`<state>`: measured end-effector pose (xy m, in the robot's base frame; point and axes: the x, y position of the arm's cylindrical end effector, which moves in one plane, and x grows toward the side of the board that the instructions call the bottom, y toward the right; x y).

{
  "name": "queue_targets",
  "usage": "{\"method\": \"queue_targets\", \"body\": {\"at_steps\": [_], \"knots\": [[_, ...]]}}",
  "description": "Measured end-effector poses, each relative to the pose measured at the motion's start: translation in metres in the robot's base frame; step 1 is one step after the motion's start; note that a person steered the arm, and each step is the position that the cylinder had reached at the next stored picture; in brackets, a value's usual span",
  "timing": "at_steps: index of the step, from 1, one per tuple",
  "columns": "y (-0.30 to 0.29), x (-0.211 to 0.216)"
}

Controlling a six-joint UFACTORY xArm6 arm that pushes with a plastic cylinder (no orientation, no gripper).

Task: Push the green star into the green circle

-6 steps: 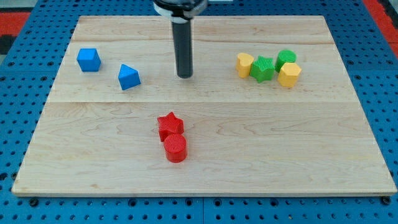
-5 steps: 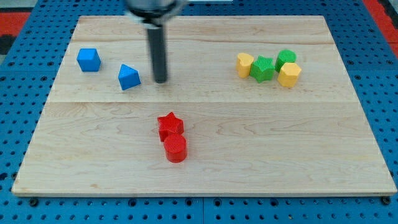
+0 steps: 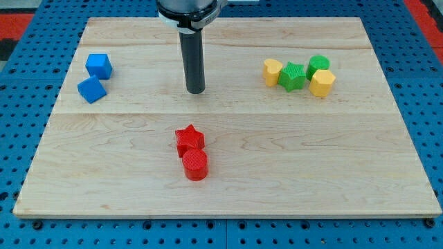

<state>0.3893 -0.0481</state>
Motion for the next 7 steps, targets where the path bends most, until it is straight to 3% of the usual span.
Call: {"method": "queue_targets", "body": {"at_steps": [1, 3, 4, 5, 7], "knots": [[0.000, 0.001], [0.074, 0.018], [0.092, 0.016], [0.158, 0.005], [0.180, -0.010]]}}
